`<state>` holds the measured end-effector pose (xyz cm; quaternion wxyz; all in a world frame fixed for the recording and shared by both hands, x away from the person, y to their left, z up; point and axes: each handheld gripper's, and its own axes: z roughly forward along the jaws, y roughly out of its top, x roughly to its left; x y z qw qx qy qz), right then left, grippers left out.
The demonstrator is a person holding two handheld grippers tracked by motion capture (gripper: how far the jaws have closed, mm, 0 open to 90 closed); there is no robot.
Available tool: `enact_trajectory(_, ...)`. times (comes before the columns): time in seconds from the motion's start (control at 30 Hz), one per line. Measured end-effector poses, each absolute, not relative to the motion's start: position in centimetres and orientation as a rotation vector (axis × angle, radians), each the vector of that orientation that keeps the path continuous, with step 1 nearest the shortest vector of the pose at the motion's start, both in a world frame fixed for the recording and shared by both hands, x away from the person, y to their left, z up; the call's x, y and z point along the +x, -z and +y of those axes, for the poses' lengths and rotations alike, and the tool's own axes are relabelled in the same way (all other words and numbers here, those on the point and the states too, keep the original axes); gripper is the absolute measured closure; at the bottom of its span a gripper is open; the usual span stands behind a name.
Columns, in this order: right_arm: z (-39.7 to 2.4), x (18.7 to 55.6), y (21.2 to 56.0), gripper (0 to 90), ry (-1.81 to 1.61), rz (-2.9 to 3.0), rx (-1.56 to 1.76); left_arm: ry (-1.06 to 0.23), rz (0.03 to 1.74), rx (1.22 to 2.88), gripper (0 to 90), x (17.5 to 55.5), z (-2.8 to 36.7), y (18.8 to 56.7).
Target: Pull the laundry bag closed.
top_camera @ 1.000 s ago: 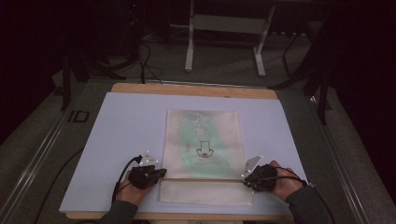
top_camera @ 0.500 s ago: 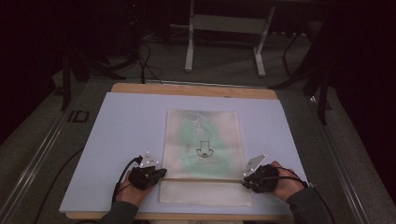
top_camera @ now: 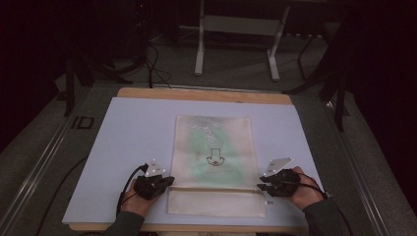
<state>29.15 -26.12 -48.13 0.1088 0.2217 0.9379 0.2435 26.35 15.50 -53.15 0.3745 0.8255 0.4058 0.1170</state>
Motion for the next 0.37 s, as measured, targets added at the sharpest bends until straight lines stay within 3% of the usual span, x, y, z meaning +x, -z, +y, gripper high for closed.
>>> enact_trajectory(0.37, -27.0, 29.9, 49.3, 63.9, -0.725, 2.692, 0.803, -0.372, 1.085, 2.088, 88.0, 26.4, 16.5, 52.9)
